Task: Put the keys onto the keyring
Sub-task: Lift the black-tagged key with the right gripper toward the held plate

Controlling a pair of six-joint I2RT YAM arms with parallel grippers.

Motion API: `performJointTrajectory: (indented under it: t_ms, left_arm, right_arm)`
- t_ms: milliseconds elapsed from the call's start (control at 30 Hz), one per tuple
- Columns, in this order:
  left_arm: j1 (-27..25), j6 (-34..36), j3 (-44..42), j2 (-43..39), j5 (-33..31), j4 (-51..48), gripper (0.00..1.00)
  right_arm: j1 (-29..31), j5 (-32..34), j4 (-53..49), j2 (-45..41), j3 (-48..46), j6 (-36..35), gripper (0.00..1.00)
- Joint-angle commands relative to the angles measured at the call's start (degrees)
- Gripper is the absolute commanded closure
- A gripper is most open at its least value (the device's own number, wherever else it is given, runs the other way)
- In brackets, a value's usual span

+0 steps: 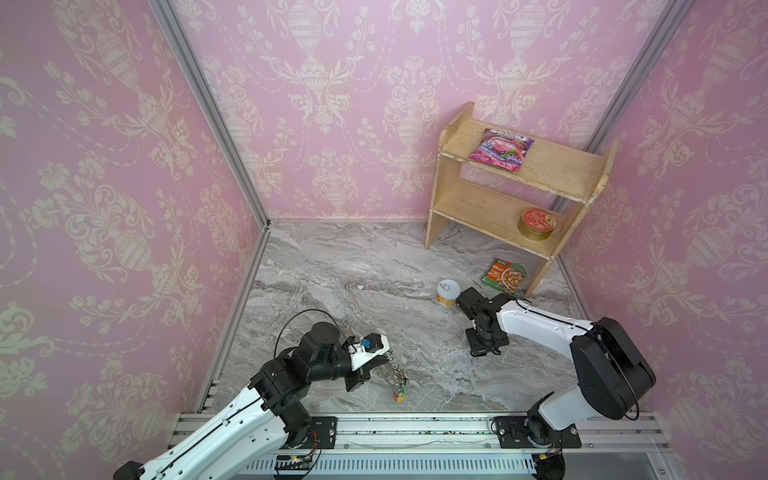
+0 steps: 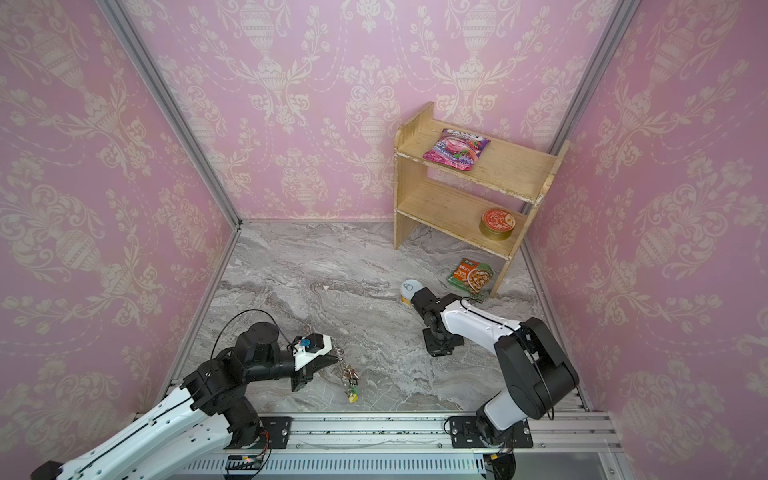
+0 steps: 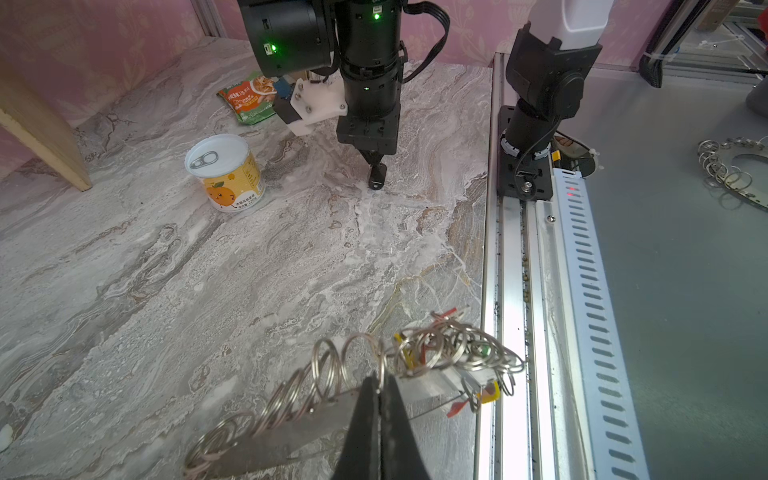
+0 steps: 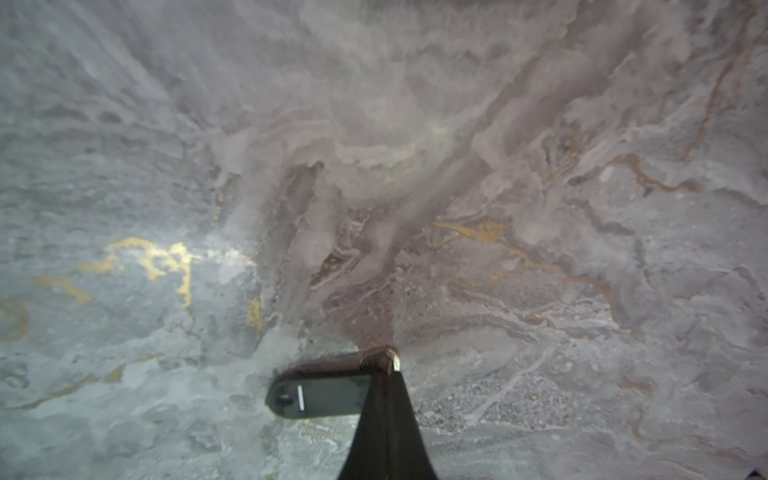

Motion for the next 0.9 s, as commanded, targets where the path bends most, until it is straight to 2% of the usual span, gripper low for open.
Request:
performJointTrajectory:
  t_ms: [0, 267, 733, 867]
  left_arm:
    - [-0.4, 0.0, 2.2, -0.9, -0.8, 0.7, 1.0]
    - [-0.4, 0.3, 2.2, -0.7, -0.7, 1.2, 1.0]
    - [-0.4, 2.7, 6.3, 4.6, -0.3, 2.7, 1.0]
    - [-1.0, 0.4, 9.8, 8.9, -0.5, 5.3, 1.0]
  right_arm:
    - [0.3, 1.1, -1.7, 0.1, 0.8, 1.0, 1.0]
    - [0.4, 0.0, -2.2, -5.4, 1.2, -0.4, 1.0]
    - [2.0, -12.7, 2.4, -28.8, -2.7, -5.4, 1.0]
    - [3.1, -16.2, 4.4, -36.6, -1.7, -9.6, 1.0]
